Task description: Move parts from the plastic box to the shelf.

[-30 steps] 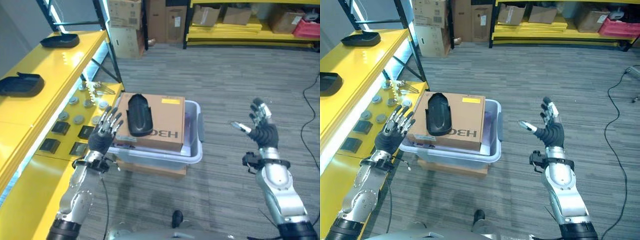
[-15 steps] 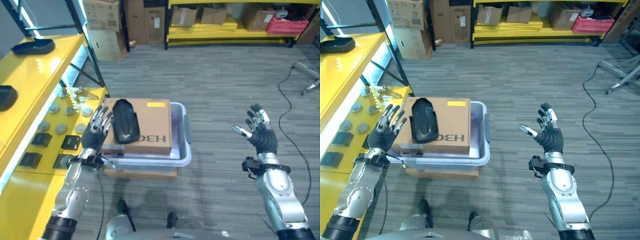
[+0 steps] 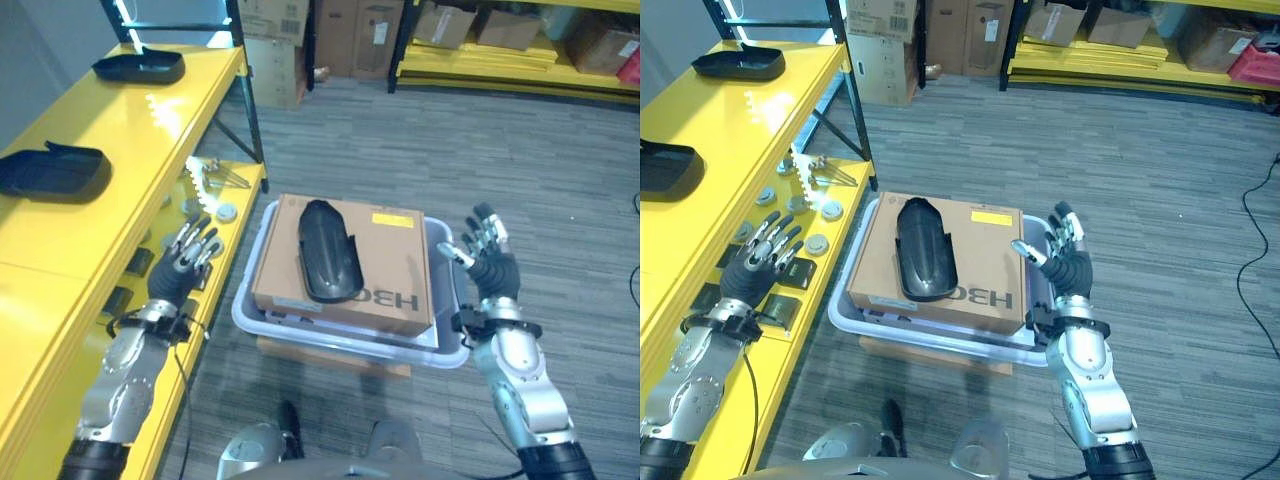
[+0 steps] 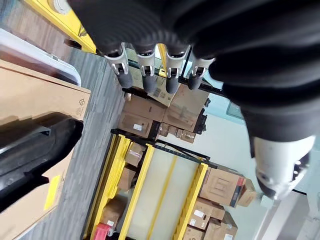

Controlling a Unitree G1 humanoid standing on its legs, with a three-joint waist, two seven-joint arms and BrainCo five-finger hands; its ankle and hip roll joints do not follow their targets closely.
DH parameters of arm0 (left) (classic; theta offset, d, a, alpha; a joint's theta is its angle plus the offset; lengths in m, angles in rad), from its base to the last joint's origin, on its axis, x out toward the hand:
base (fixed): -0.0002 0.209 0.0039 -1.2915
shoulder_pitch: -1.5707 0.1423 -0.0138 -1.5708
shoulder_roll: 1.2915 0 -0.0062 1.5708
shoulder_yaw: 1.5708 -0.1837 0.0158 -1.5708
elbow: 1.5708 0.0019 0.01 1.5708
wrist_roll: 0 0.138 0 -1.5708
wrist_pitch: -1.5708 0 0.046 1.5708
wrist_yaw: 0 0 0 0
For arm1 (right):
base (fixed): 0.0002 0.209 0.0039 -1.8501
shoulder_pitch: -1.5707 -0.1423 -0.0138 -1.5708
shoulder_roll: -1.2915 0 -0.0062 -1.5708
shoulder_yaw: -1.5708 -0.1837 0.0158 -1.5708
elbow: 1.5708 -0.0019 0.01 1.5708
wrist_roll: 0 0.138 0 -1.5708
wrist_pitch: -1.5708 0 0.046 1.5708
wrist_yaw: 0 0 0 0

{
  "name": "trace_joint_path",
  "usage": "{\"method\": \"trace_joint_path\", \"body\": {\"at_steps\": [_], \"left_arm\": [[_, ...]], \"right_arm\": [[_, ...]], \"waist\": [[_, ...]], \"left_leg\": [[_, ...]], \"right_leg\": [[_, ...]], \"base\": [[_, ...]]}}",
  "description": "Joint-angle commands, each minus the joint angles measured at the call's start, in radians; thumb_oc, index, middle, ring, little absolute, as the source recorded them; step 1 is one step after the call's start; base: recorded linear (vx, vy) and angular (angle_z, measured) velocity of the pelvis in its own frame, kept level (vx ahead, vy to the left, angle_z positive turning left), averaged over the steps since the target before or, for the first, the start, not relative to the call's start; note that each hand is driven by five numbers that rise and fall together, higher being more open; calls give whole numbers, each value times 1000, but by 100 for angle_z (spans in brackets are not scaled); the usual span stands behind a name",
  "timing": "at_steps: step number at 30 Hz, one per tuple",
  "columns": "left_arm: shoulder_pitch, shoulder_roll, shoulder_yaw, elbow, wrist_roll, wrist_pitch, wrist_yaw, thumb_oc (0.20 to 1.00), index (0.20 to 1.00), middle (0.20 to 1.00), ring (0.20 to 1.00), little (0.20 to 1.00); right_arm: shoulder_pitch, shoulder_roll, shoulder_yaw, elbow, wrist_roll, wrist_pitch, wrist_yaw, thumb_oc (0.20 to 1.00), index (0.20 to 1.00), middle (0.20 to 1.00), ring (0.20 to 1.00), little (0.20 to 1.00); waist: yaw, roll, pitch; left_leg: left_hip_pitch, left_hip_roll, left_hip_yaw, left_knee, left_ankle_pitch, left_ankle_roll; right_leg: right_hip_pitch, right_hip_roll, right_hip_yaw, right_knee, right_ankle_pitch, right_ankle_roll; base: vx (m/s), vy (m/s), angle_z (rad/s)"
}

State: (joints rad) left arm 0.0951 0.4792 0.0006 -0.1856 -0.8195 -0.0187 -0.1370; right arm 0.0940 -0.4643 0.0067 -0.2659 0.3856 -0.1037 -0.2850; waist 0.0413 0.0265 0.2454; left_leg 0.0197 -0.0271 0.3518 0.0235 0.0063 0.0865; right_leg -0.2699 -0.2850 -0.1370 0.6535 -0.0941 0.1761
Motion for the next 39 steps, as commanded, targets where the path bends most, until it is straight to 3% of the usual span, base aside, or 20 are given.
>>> {"method": "trace_joint_path", "body": {"at_steps": [1, 6, 13, 16, 19, 21, 28, 39], "left_arm": [[-66, 7, 17, -63, -20, -81, 13, 1000, 1000, 1000, 1000, 1000], [-66, -9, -16, -50, -13, -110, 25, 1000, 1000, 1000, 1000, 1000], [-48, -3, -14, -66, -16, -61, 1, 1000, 1000, 1000, 1000, 1000], [-19, -1, -15, -75, -10, -56, -19, 1000, 1000, 1000, 1000, 1000], [-16, 3, -25, -77, -1, -81, -24, 1000, 1000, 1000, 1000, 1000], [-40, 9, -39, -73, -9, -120, -28, 1000, 1000, 1000, 1000, 1000], [-208, 14, -117, -60, -15, -214, -6, 1000, 1000, 1000, 1000, 1000], [-213, 14, -143, -69, -43, -224, -38, 1000, 1000, 1000, 1000, 1000]], "right_arm": [[-99, -55, -50, 15, -34, -90, -2, 1000, 1000, 1000, 1000, 1000], [-118, -107, -79, 41, -54, -94, -22, 1000, 1000, 1000, 1000, 1000], [-141, -144, -91, 78, -85, 29, -94, 1000, 1000, 1000, 1000, 1000], [-152, -139, -63, 165, -108, 83, -148, 1000, 1000, 1000, 1000, 1000], [-175, -132, -40, 218, -129, 68, -165, 1000, 1000, 1000, 1000, 1000], [-231, -133, -14, 275, -137, 41, -197, 1000, 1000, 1000, 1000, 1000], [-528, -123, 87, 515, -147, 43, -341, 1000, 1000, 1000, 1000, 1000], [-631, -116, 138, 682, -120, 68, -371, 1000, 1000, 1000, 1000, 1000]], "waist": [[8, -3, -1], [11, -18, -2], [37, -11, -10], [64, -2, -20], [79, 5, -16], [93, 17, 3], [151, 57, 98], [205, 70, 122]], "left_leg": [[-93, 47, -165, 93, -51, -63], [-123, 105, -143, 103, -16, -108], [-121, 129, -142, 84, 6, -129], [-113, 124, -154, 76, 10, -132], [-122, 117, -168, 83, 9, -131], [-152, 109, -184, 90, 12, -130], [-292, 72, -252, 131, 24, -121], [-332, 46, -284, 143, 27, -117]], "right_leg": [[111, 90, -67, -399, 99, -17], [193, 108, -109, -537, 100, -28], [252, 108, -166, -583, 100, -33], [266, 101, -184, -583, 99, -29], [259, 94, -191, -574, 101, -26], [234, 85, -198, -562, 100, -22], [128, 57, -227, -514, 100, -24], [130, 44, -268, -512, 95, -31]], "base": [[-23, -175, -19], [21, -139, 18], [60, -21, 2], [122, 61, -1], [44, 79, 10], [-111, 98, 15], [-192, 60, 26], [-8, 10, 19]]}}
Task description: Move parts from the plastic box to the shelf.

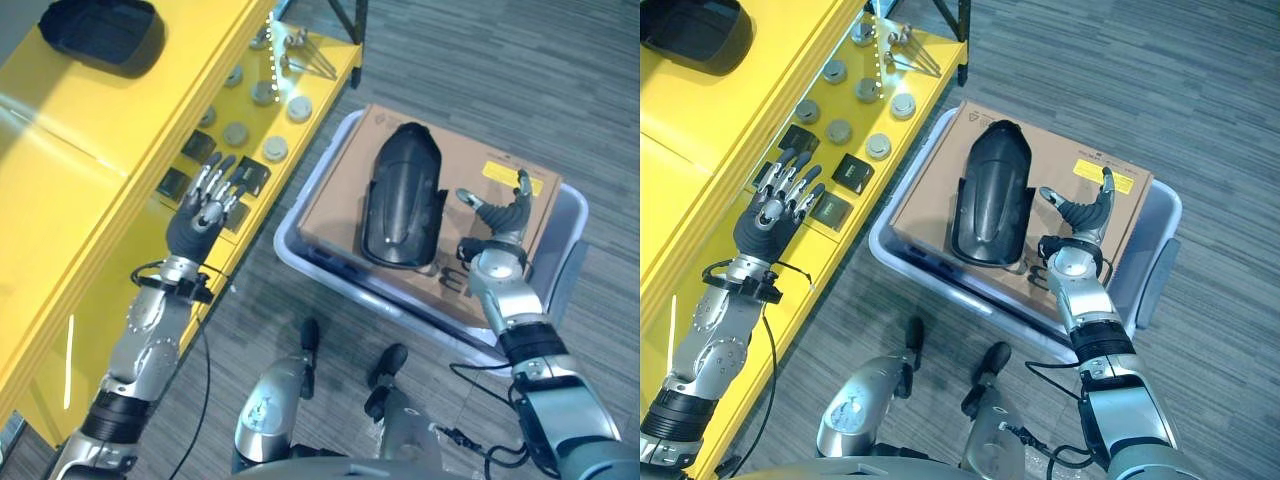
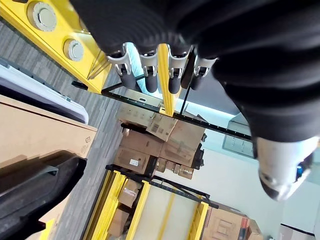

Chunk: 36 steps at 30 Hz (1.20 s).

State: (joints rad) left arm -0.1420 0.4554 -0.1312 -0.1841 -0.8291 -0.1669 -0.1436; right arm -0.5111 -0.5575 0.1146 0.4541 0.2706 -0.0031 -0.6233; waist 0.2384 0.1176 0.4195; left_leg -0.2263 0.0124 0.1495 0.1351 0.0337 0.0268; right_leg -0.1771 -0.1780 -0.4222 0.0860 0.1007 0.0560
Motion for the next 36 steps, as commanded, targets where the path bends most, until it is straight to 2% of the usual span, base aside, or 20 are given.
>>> {"method": "trace_joint_path", "body": {"at_steps": [1, 9, 11, 13, 23, 28, 33, 34, 35, 36], "left_arm": [[25, 38, -14, -72, -35, -75, -34, 1000, 1000, 1000, 1000, 1000], [37, 28, -25, -59, -30, -82, -46, 1000, 1000, 1000, 1000, 1000], [43, 22, -28, -52, -29, -81, -64, 1000, 1000, 1000, 1000, 1000], [47, 18, -29, -51, -28, -82, -69, 1000, 1000, 1000, 1000, 1000], [46, 6, -55, -26, -22, -105, -68, 1000, 1000, 1000, 1000, 1000], [43, 5, -62, -22, -22, -108, -69, 1000, 1000, 1000, 1000, 1000], [45, 4, -62, -19, -23, -113, -74, 1000, 1000, 1000, 1000, 1000], [45, 4, -62, -20, -22, -112, -75, 1000, 1000, 1000, 1000, 1000], [44, 5, -64, -20, -22, -112, -76, 1000, 1000, 1000, 1000, 1000], [45, 6, -64, -19, -26, -115, -81, 1000, 1000, 1000, 1000, 1000]], "right_arm": [[-29, -21, 35, -31, -3, -29, -34, 1000, 1000, 1000, 1000, 1000], [-27, -3, 68, 4, -26, 23, -4, 1000, 1000, 1000, 1000, 1000], [-23, 4, 87, 29, -52, 67, 4, 1000, 1000, 1000, 1000, 1000], [-15, 7, 94, 42, -69, 82, 7, 1000, 1000, 1000, 1000, 1000], [5, 21, 144, 150, -103, 83, 29, 1000, 1000, 1000, 1000, 1000], [-13, 12, 163, 179, -152, 110, 46, 1000, 1000, 1000, 1000, 1000], [-29, 0, 197, 202, -225, 168, 50, 1000, 1000, 1000, 1000, 1000], [-33, -3, 202, 209, -240, 178, 54, 787, 787, 787, 787, 787], [-41, -9, 216, 225, -276, 192, 62, 200, 200, 200, 200, 200], [-46, -14, 227, 232, -281, 197, 64, 200, 200, 200, 200, 200]], "waist": [[11, -20, -52], [24, -18, -44], [28, -17, -40], [30, -17, -39], [31, -12, -28], [34, -10, -20], [39, -10, -16], [40, -10, -16], [42, -10, -14], [44, -10, -12]], "left_leg": [[-87, 6, -83, 30, 0, -57], [-87, -2, -91, 19, 2, -58], [-88, -5, -93, 18, 2, -58], [-87, -7, -94, 16, 1, -58], [-91, -7, -95, 22, 0, -59], [-96, -11, -100, 27, -1, -58], [-100, -14, -102, 30, -1, -58], [-100, -14, -103, 30, -1, -58], [-100, -15, -104, 32, -1, -58], [-102, -16, -105, 33, -1, -58]], "right_leg": [[39, -63, 14, 54, -99, 88], [44, -66, 3, 45, -97, 89], [42, -69, 0, 48, -98, 89], [41, -69, 1, 46, -97, 90], [34, -73, 2, 51, -94, 89], [25, -76, 3, 59, -94, 88], [17, -79, 2, 64, -93, 89], [16, -79, 2, 65, -93, 89], [16, -80, 1, 67, -93, 88], [14, -81, 0, 69, -93, 88]], "base": [[2, 6, 12], [2, 5, 3], [-14, 17, 6], [-4, 14, 6], [-6, 12, 4], [-9, 17, 5], [-1, 2, 1], [0, 0, 0], [0, 0, 0], [0, 0, 0]]}}
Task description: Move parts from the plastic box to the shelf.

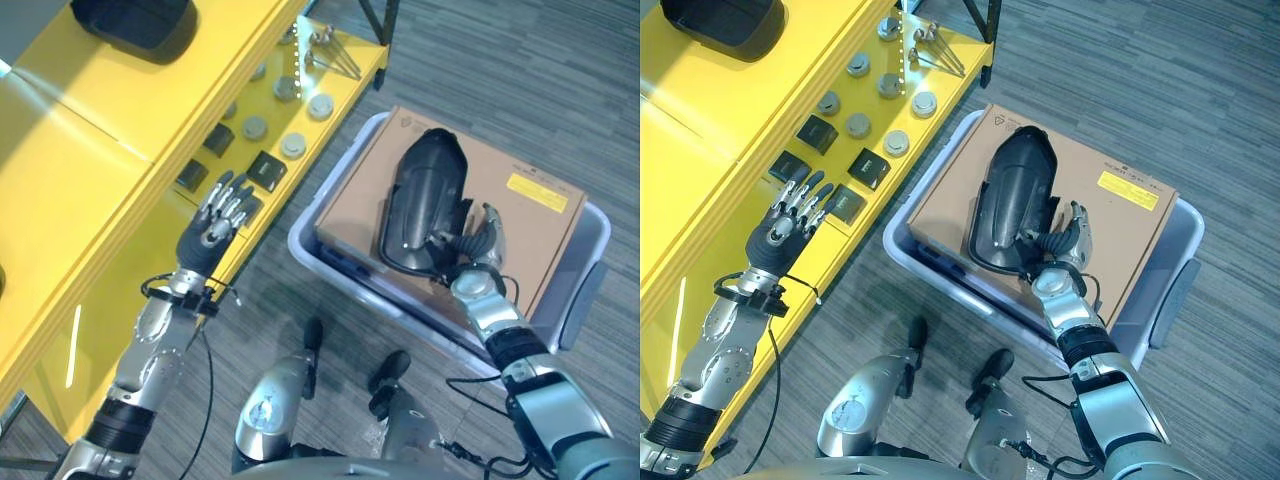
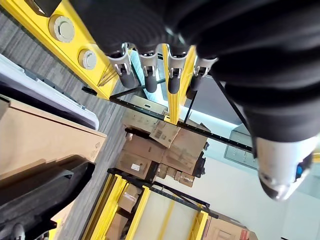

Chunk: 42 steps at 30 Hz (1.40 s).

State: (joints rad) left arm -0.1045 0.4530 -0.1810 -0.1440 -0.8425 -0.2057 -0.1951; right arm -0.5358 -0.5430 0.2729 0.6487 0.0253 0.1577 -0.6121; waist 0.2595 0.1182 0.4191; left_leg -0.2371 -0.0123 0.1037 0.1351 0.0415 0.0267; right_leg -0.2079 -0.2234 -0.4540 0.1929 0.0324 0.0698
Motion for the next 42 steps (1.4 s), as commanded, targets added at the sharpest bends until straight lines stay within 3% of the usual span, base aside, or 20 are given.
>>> {"method": "trace_joint_path", "body": {"at_steps": [1, 12, 16, 23, 29, 35, 37, 42], "left_arm": [[6, 8, -15, -57, -14, -76, -31, 1000, 1000, 1000, 1000, 1000], [18, 16, -15, -66, -8, -78, -48, 1000, 1000, 1000, 1000, 1000], [23, 16, -12, -68, 10, -74, -47, 1000, 1000, 1000, 1000, 1000], [64, 30, 13, -111, 12, -41, -50, 1000, 1000, 1000, 1000, 1000], [81, 32, 40, -142, -29, 72, -59, 1000, 1000, 1000, 1000, 1000], [35, 13, 5, -146, -42, 153, -27, 1000, 1000, 1000, 1000, 1000], [-66, -33, -59, -88, -98, 276, 44, 1000, 1000, 1000, 1000, 1000], [-246, -134, -188, 72, -110, 351, 113, 1000, 1000, 1000, 1000, 1000]], "right_arm": [[-24, -30, 74, 40, -33, 36, 51, 200, 200, 200, 200, 200], [-11, -52, 88, 43, -30, 2, 17, 200, 200, 200, 200, 200], [-1, -58, 65, 18, 12, -47, -34, 200, 200, 200, 200, 200], [74, -86, -71, -259, 118, -147, -116, 200, 200, 200, 200, 200], [161, -70, -172, -515, 100, -188, -113, 200, 200, 200, 200, 200], [171, -57, -181, -575, 91, -177, -92, 200, 200, 200, 200, 200], [142, -27, -133, -580, 84, -137, -86, 200, 200, 200, 200, 200], [72, 42, -40, -484, 96, -132, -93, 200, 200, 200, 200, 200]], "waist": [[23, -10, -12], [29, -18, -8], [28, -19, -12], [4, -31, -42], [-30, -49, -119], [-53, -62, -177], [-85, -75, -239], [-133, -82, -285]], "left_leg": [[-92, 8, -59, 33, -8, -57], [-83, 4, -69, 28, -11, -51], [-67, 6, -67, 21, -12, -49], [-2, 13, -56, 0, -26, -44], [110, 30, -22, -43, -42, -47], [169, 46, 3, -67, -44, -51], [224, 61, 30, -84, -50, -57], [271, 73, 59, -102, -52, -59]], "right_leg": [[44, -35, 32, -38, -25, 74], [48, -35, 27, -33, -26, 76], [60, -33, 27, -37, -25, 77], [107, -26, 39, -48, -31, 83], [194, -11, 61, -84, -38, 96], [236, -1, 75, -108, -33, 100], [269, 10, 96, -132, -31, 100], [293, 25, 130, -157, -26, 97]], "base": [[-13, 5, 5], [4, -12, 6], [0, 0, 0], [44, -19, 0], [115, -27, -6], [79, -51, -17], [97, -101, -33], [21, -82, -28]]}}
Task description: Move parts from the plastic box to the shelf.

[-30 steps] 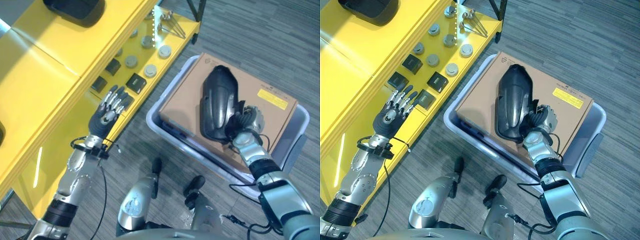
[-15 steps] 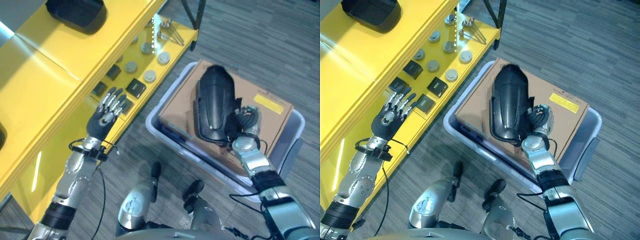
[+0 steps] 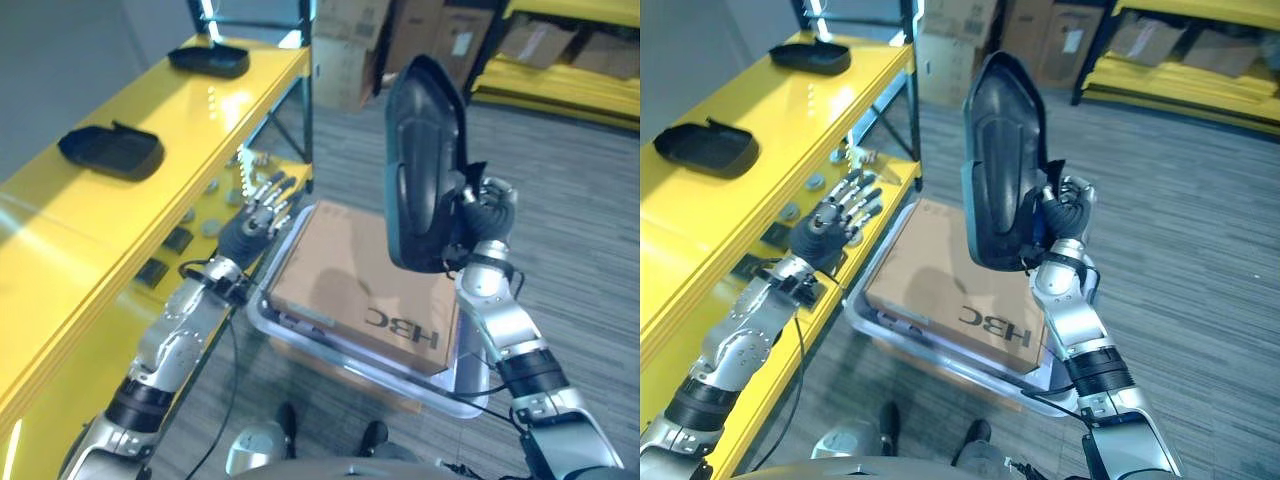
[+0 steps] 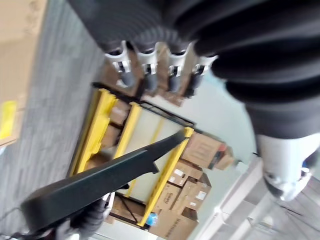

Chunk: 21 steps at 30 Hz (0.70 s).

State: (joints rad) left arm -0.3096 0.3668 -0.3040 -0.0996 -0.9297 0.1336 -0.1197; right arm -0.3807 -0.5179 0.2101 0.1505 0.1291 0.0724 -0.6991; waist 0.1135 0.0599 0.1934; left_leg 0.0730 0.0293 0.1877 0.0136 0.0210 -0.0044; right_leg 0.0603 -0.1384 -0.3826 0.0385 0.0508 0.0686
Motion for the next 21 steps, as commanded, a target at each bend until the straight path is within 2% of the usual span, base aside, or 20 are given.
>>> {"method": "trace_joint_path", "body": {"at_steps": [1, 4, 7, 10, 17, 21], "left_arm": [[-68, -73, -90, 53, -26, 19, 58, 1000, 1000, 1000, 1000, 1000], [-137, -137, -158, 131, -47, 39, 108, 1000, 1000, 1000, 1000, 1000], [-189, -197, -216, 217, -38, 24, 176, 1000, 1000, 1000, 1000, 1000], [-215, -228, -242, 270, 10, 9, 201, 1000, 1000, 1000, 1000, 1000], [-254, -257, -254, 327, 102, 48, 257, 1000, 1000, 1000, 1000, 1000], [-261, -253, -244, 350, 148, 55, 256, 1000, 1000, 1000, 1000, 1000]], "right_arm": [[-95, 29, 37, 36, -1, -52, -6, 200, 200, 200, 200, 200], [-119, 66, 80, 89, 28, -65, 0, 200, 200, 200, 200, 200], [-143, 97, 120, 129, 36, -76, 12, 200, 200, 200, 200, 200], [-163, 113, 140, 149, 40, -71, 17, 200, 200, 200, 200, 200], [-188, 132, 168, 160, 40, -36, 20, 200, 200, 200, 200, 200], [-185, 132, 167, 159, 47, -21, 24, 200, 200, 200, 200, 200]], "waist": [[5, -25, -66], [-24, -30, -85], [-52, -34, -99], [-65, -40, -106], [-82, -47, -125], [-86, -48, -134]], "left_leg": [[-34, 34, -22, 19, -32, -29], [-20, 42, -5, 18, -34, -32], [-10, 50, 15, 19, -37, -34], [-8, 54, 26, 24, -42, -36], [4, 60, 43, 19, -49, -40], [9, 61, 49, 19, -52, -40]], "right_leg": [[26, -58, 65, -6, -43, 98], [28, -50, 85, -11, -42, 96], [28, -43, 103, -17, -41, 94], [26, -40, 111, -19, -41, 94], [28, -35, 121, -34, -38, 94], [30, -34, 124, -39, -37, 94]], "base": [[11, -57, -25], [23, -60, -22], [15, -55, -28], [1, -45, -20], [3, -32, -10], [15, -13, -3]]}}
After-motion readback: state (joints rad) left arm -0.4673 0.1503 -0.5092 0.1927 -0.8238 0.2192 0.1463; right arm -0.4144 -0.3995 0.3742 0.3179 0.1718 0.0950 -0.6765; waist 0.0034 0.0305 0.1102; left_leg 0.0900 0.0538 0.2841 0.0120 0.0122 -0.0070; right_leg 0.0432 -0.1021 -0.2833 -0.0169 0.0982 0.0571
